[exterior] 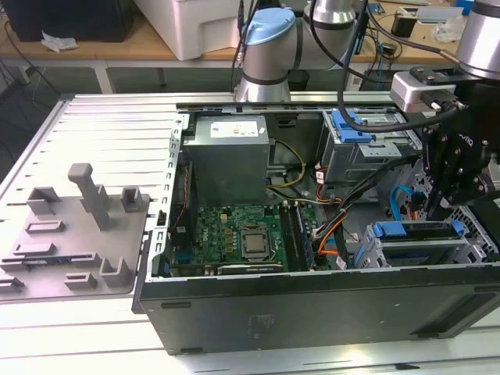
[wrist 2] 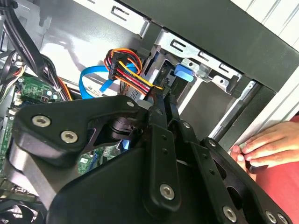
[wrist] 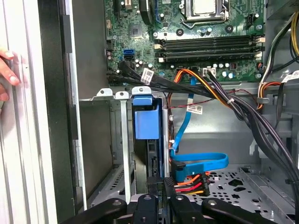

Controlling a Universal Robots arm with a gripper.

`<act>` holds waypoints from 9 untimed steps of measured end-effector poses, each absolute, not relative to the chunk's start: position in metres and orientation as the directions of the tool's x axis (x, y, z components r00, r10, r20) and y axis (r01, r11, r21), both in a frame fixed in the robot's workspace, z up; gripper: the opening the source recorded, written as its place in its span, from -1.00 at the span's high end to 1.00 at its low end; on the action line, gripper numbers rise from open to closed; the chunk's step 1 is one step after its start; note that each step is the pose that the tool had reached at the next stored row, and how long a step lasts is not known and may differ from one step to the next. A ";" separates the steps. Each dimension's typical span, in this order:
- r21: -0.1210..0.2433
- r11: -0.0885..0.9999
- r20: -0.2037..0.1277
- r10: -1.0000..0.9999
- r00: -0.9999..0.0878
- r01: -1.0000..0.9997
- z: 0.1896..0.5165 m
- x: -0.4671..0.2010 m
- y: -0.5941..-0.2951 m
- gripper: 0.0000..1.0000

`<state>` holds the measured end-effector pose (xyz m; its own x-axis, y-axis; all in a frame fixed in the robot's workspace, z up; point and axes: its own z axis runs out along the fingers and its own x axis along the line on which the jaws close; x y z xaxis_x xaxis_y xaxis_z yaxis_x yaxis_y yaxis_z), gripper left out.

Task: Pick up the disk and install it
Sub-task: 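Insert the first disk wire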

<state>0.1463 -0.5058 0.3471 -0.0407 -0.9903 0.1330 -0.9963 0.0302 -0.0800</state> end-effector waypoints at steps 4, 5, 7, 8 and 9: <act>-0.080 0.025 0.133 -0.990 -0.035 -0.996 0.346 0.146 -0.506 0.66; -0.080 0.023 0.133 -0.991 -0.034 -0.997 0.346 0.146 -0.506 0.66; -0.080 0.022 0.133 -0.991 -0.033 -0.997 0.346 0.146 -0.506 0.66; -0.080 0.022 0.133 -0.991 -0.033 -0.997 0.346 0.146 -0.506 0.66; -0.080 0.022 0.133 -0.991 -0.032 -0.997 0.346 0.146 -0.506 0.66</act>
<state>0.1463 -0.5061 0.3463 -0.0325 -0.9906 0.1327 -0.9966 0.0220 -0.0800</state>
